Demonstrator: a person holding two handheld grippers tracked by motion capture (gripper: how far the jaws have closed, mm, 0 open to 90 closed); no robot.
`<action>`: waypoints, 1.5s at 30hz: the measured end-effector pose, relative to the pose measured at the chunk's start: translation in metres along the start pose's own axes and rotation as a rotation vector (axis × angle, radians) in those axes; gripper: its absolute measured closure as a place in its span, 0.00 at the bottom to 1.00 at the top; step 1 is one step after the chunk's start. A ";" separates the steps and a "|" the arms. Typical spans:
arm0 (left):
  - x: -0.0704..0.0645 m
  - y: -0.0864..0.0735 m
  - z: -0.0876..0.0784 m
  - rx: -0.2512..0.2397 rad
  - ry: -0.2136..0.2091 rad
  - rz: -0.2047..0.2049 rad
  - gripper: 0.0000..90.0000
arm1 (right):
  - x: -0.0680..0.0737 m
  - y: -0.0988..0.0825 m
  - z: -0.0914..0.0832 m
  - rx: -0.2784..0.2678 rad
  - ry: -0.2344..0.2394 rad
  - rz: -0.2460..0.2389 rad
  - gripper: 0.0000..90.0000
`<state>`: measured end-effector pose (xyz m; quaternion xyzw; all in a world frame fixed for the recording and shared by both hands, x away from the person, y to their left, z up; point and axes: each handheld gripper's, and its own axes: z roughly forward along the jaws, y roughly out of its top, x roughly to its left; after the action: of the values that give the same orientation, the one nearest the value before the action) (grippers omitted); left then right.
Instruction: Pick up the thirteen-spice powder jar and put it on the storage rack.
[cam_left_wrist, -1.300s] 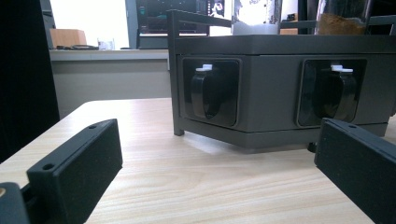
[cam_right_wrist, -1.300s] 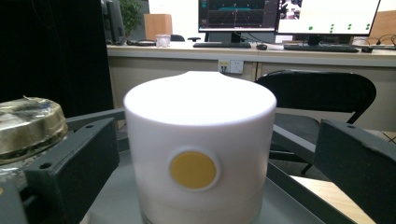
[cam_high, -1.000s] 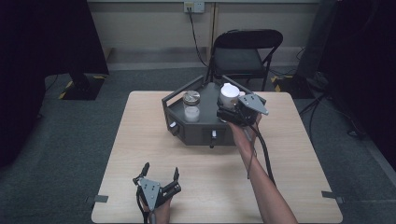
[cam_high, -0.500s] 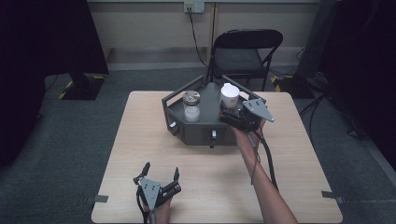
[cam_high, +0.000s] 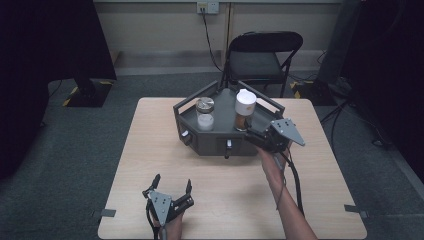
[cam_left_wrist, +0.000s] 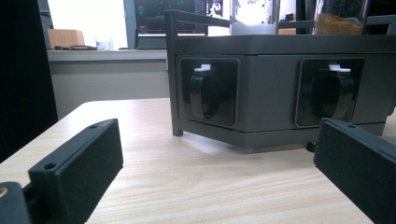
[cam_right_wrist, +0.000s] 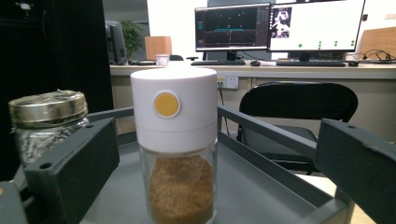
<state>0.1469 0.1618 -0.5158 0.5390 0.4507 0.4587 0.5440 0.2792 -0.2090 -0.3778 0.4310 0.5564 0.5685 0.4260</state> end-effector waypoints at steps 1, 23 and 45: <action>0.000 0.000 0.000 0.000 0.001 0.000 0.01 | 0.000 -0.001 -0.003 -0.001 -0.001 -0.003 0.00; -0.002 0.000 0.000 -0.001 0.009 0.000 0.00 | -0.006 -0.027 -0.057 -0.037 0.036 -0.012 0.00; -0.002 0.000 0.000 -0.003 0.010 -0.002 0.00 | -0.015 -0.058 -0.105 -0.050 0.007 0.003 0.00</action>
<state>0.1464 0.1601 -0.5163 0.5356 0.4534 0.4614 0.5429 0.1822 -0.2505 -0.4370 0.4188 0.5430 0.5844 0.4339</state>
